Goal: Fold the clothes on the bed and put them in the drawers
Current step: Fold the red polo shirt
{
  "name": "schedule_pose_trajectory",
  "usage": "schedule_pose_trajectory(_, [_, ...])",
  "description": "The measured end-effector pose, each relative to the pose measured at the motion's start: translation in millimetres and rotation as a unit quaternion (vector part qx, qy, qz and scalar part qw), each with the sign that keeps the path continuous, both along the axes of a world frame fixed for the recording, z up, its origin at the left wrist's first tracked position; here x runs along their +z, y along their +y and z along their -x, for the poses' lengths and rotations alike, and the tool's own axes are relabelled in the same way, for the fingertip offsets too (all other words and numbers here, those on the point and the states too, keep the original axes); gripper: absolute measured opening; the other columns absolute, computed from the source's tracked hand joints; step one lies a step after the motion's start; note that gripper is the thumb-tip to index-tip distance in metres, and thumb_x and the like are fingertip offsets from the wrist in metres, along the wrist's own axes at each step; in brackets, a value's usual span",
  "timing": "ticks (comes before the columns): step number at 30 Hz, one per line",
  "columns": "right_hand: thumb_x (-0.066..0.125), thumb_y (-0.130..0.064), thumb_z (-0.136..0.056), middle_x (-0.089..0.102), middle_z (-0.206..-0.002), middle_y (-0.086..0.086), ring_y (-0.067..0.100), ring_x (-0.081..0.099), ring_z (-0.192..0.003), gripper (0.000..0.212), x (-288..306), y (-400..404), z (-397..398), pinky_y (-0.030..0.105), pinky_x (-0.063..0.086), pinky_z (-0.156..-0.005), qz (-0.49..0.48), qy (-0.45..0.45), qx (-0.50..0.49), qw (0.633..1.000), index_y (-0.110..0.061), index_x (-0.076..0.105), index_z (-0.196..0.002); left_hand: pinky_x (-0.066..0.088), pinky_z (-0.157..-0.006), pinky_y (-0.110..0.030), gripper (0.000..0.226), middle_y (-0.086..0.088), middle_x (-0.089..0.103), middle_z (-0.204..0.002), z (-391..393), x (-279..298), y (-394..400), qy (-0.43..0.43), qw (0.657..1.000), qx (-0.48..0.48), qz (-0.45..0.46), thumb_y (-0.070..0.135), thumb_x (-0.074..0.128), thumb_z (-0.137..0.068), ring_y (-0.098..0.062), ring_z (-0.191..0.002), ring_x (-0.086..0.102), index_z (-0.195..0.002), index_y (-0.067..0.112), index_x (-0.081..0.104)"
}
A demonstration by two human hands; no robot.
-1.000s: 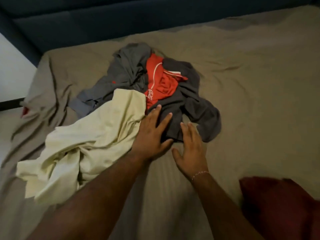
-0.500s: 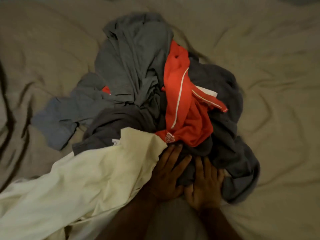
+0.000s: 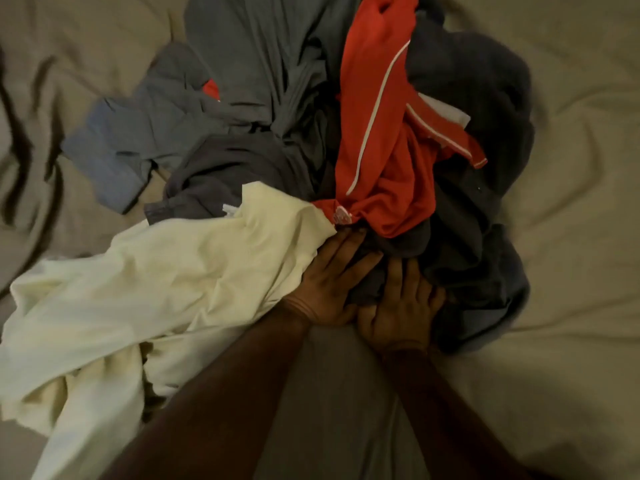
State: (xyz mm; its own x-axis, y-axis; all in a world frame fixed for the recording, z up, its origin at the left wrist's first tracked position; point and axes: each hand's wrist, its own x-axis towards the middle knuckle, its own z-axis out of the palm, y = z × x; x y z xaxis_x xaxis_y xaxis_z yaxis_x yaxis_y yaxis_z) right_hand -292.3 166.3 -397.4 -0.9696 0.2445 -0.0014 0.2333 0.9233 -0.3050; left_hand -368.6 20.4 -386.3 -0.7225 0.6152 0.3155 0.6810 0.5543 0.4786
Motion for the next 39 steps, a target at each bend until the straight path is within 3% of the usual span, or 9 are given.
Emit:
schedule_pose_trajectory(7, [0.042, -0.051, -0.075, 0.048, -0.149, 0.022, 0.043, 0.051, -0.122, 0.087, 10.0, -2.3, -2.0, 0.057, 0.027, -0.104, 0.026, -0.036, 0.006, 0.999, -0.015, 0.031, -0.153, 0.024, -0.125, -0.05, 0.071, -0.021, 0.031, -0.16, -7.5, -9.0, -4.0, -0.008, 1.0, 0.0, 0.02, 0.057, 0.05, -0.093, -0.042, -0.148, 0.028, -0.146, 0.01, 0.042])
schedule_pose_trajectory(11, [0.053, -0.049, -0.08, 0.05, -0.146, 0.017, 0.037, 0.047, -0.129, 0.078, 38.1, 1.1, -8.1, 0.053, 0.032, -0.109, 0.135, 0.102, 0.003, 0.986, -0.012, 0.04, -0.147, 0.019, -0.127, -0.053, 0.078, -0.025, 0.029, -0.163, -10.1, -6.5, -9.6, -0.016, 1.0, -0.002, 0.015, 0.052, 0.053, -0.089, -0.044, -0.153, 0.024, -0.151, 0.005, 0.046])
schedule_pose_trajectory(14, [0.065, -0.045, -0.086, 0.056, -0.124, 0.001, 0.022, 0.058, -0.105, 0.07, 81.3, -1.9, 5.6, 0.035, 0.045, -0.095, 0.33, 0.237, -0.077, 0.911, -0.018, 0.042, -0.147, 0.013, -0.128, -0.052, 0.081, -0.027, 0.028, -0.164, -8.1, 11.0, -12.6, -0.041, 0.999, -0.012, 0.03, 0.049, 0.057, -0.085, -0.045, -0.155, 0.021, -0.151, 0.003, 0.049])
schedule_pose_trajectory(18, [0.07, -0.038, -0.091, 0.066, -0.085, -0.009, 0.008, 0.064, -0.079, 0.04, 130.5, -15.5, 83.3, 0.028, 0.054, -0.087, 0.408, 0.132, -0.212, 0.878, -0.022, 0.062, -0.127, 0.004, -0.13, -0.045, 0.094, -0.014, 0.008, -0.173, -12.5, 44.4, -8.4, -0.139, 0.987, 0.017, 0.082, 0.052, 0.068, -0.084, -0.03, -0.161, -0.002, -0.162, 0.013, 0.032])
schedule_pose_trajectory(20, [0.067, -0.017, -0.09, 0.074, -0.089, 0.004, 0.025, 0.068, -0.088, 0.007, 157.7, -19.4, 98.4, 0.039, 0.055, -0.088, 0.359, 0.082, -0.206, 0.907, -0.022, 0.071, -0.092, 0.005, -0.13, -0.043, 0.1, -0.008, 0.002, -0.174, -19.0, 73.6, -7.9, -0.193, 0.976, 0.034, 0.093, 0.057, 0.064, -0.082, -0.026, -0.161, -0.004, -0.165, 0.018, 0.024])
schedule_pose_trajectory(24, [0.063, -0.006, -0.088, 0.075, -0.093, 0.016, 0.038, 0.068, -0.093, 0.017, 191.2, -31.6, 66.7, 0.039, 0.053, -0.085, 0.321, 0.107, -0.173, 0.925, -0.017, 0.069, -0.078, 0.015, -0.128, -0.033, 0.081, -0.011, 0.023, -0.171, -53.0, 131.0, -15.1, -0.263, 0.961, 0.08, 0.032, 0.035, 0.076, -0.089, -0.025, -0.16, 0.014, -0.158, 0.017, 0.038])
schedule_pose_trajectory(27, [0.072, -0.007, -0.084, 0.065, -0.115, 0.021, 0.042, 0.061, -0.11, 0.014, 191.8, -30.7, 42.7, 0.042, 0.047, -0.104, 0.255, 0.08, -0.103, 0.958, -0.01, 0.076, -0.098, 0.02, -0.126, -0.034, 0.081, -0.012, 0.019, -0.171, -113.8, 150.1, -39.2, -0.264, 0.954, 0.134, 0.056, 0.043, 0.067, -0.089, -0.026, -0.158, 0.018, -0.16, 0.023, 0.034])
schedule_pose_trajectory(30, [0.079, -0.031, -0.086, 0.035, -0.159, 0.016, 0.043, 0.035, -0.143, 0.054, 191.9, -24.1, 41.0, 0.042, 0.028, -0.122, 0.242, -0.045, -0.105, 0.964, -0.022, 0.064, -0.137, 0.022, -0.125, -0.032, 0.084, -0.008, 0.007, -0.172, -164.2, 150.1, -73.8, -0.297, 0.941, 0.139, 0.078, 0.047, 0.062, -0.086, -0.025, -0.158, 0.014, -0.16, 0.028, 0.028])
schedule_pose_trajectory(39, [0.058, -0.003, -0.101, 0.068, -0.126, -0.003, 0.005, 0.06, -0.091, 0.049, 228.2, -62.2, 2.3, 0.024, 0.045, -0.073, 0.632, 0.067, -0.054, 0.77, -0.021, 0.056, -0.146, 0.034, -0.116, -0.027, 0.061, 0.002, 0.043, -0.151, -169.0, 191.3, -135.0, -0.271, 0.933, 0.229, -0.063, 0.027, 0.068, -0.09, -0.018, -0.14, 0.041, -0.148, 0.025, 0.05])
